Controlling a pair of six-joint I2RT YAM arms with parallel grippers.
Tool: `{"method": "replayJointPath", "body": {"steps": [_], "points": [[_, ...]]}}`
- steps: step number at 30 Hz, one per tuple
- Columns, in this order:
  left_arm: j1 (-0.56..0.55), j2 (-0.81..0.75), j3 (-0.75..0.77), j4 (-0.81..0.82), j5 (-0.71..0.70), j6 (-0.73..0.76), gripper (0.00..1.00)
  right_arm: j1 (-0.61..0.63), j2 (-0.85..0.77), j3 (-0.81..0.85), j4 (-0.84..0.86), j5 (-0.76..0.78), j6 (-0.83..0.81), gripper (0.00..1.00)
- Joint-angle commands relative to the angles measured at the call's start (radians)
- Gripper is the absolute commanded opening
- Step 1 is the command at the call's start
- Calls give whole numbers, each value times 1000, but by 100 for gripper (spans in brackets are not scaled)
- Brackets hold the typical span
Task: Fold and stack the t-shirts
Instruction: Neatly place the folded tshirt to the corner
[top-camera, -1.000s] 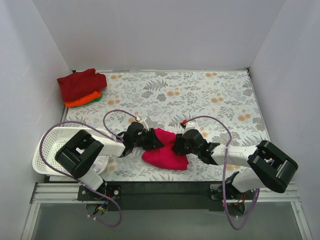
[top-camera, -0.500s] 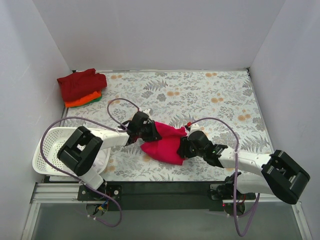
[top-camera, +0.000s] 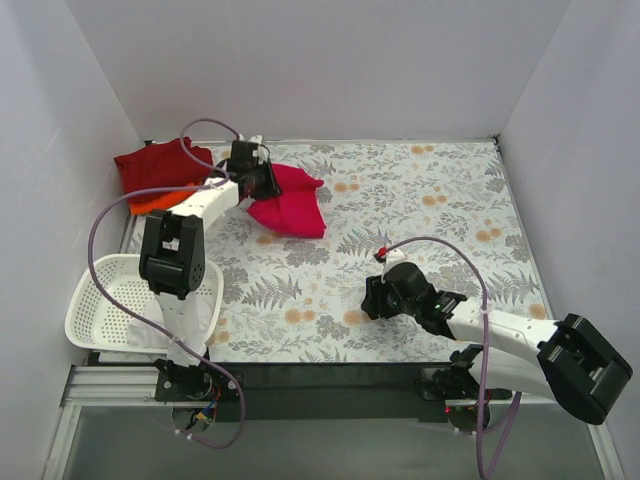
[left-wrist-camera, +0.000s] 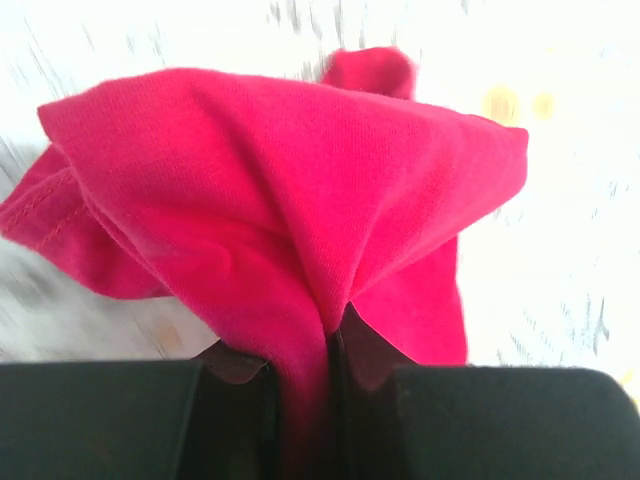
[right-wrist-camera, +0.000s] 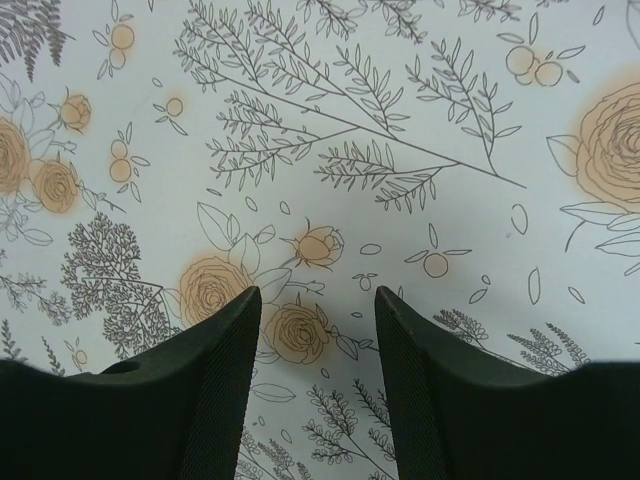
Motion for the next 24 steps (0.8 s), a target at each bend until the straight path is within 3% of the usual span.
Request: {"method": "replayJointPath", "body": {"steps": [1, 6, 7, 11, 17, 24], "points": [[60, 67, 247, -160, 48, 105, 0, -3, 27, -23, 92, -66, -36, 45], [172, 267, 618, -349, 68, 157, 0, -2, 80, -40, 166, -135, -36, 45], [190, 298, 749, -413, 85, 169, 0, -3, 90, -40, 178, -149, -37, 45], [311, 406, 991, -521, 129, 180, 0, -3, 97, -49, 189, -153, -37, 45], [454, 343, 973, -475, 238, 131, 0, -3, 96, -63, 196, -152, -36, 45], [560, 269, 975, -469, 248, 113, 0, -3, 113, -63, 221, -195, -37, 44]]}}
